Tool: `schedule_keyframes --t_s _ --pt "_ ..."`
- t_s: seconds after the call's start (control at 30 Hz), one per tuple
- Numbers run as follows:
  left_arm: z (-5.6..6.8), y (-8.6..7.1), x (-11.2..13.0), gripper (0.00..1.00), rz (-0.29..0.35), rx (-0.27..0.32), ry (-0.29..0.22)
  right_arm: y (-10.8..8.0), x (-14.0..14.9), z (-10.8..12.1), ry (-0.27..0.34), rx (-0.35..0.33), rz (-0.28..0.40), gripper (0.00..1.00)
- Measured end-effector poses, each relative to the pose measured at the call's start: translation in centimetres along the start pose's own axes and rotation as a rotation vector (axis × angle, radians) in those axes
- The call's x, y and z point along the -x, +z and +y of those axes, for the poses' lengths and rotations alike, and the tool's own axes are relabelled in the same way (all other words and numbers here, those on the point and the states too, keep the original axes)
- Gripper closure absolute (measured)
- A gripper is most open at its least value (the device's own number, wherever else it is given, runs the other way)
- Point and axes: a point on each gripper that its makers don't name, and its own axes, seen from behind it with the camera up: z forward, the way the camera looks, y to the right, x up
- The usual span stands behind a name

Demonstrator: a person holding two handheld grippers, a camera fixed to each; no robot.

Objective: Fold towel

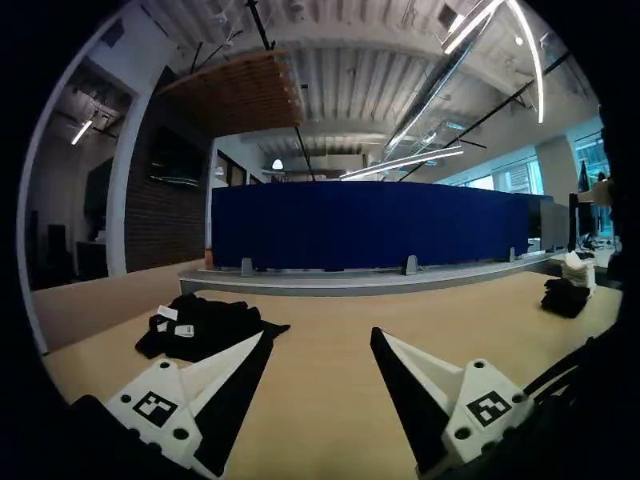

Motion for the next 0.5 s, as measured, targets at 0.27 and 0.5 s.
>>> schedule_keyframes --t_s 0.27,0.5 --pt "0.0 0.0 0.0 0.1 0.0 0.0 0.0 0.3 -0.3 0.4 0.001 0.005 0.026 0.0" --pt "0.0 0.1 -0.1 0.1 0.0 0.0 0.0 0.5 1.8 1.0 0.036 0.004 0.032 0.0"
